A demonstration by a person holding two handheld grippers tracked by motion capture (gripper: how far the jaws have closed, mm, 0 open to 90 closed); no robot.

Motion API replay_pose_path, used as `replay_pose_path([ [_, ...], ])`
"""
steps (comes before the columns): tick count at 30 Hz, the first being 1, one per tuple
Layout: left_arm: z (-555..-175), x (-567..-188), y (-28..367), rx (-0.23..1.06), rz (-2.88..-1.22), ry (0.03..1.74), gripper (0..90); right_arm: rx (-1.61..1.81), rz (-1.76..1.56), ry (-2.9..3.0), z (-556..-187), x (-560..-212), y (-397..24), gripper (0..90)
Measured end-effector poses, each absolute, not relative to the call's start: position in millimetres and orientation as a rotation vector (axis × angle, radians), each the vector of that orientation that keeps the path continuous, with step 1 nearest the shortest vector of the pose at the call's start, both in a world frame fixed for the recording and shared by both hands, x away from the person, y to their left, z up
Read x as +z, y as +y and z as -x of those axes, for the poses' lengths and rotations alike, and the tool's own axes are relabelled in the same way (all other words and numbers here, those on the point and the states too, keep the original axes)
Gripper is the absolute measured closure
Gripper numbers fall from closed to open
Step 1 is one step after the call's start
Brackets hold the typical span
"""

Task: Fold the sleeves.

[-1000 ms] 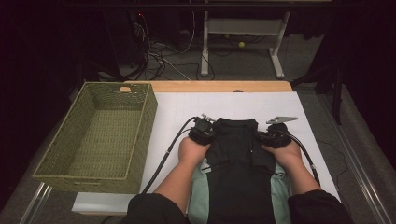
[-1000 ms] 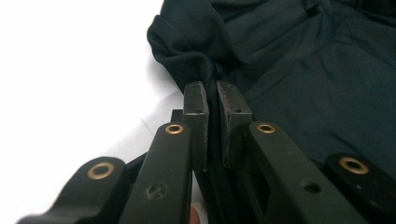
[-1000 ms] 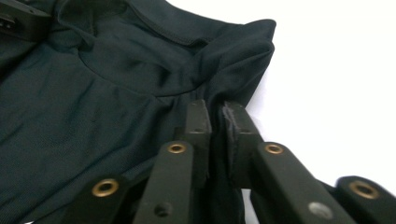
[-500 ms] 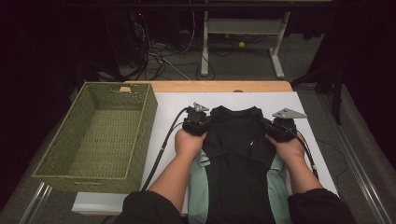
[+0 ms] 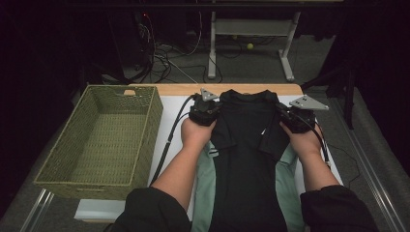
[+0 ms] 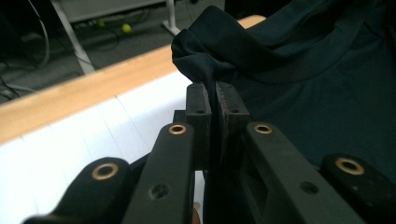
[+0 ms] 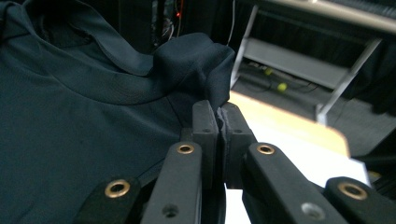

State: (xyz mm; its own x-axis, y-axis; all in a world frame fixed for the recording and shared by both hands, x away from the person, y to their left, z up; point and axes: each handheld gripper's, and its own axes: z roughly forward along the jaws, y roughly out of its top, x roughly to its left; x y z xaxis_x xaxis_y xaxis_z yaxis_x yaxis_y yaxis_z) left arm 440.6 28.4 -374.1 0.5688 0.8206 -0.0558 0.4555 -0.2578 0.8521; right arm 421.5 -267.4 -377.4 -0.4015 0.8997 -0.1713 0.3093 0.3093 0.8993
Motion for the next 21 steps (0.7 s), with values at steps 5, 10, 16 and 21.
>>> replay_pose_path([
  [5,-441.3,-356.7,28.2,0.539,-1.859,1.019,81.3,1.095,-1.041,1.824,-419.8,-357.9,-265.0,86.8],
  [10,-431.5,-354.7,21.1,0.572,-1.872,0.985,81.3,1.105,-1.013,1.818,-416.7,-350.2,-262.2,86.8],
  [16,-423.8,-371.8,19.7,0.537,-1.873,1.013,81.3,1.089,-1.013,1.823,-407.9,-369.5,-257.7,86.8],
  [21,-412.8,-371.8,16.7,0.551,-1.868,0.986,81.2,1.090,-1.006,1.811,-397.5,-377.3,-254.8,86.8],
])
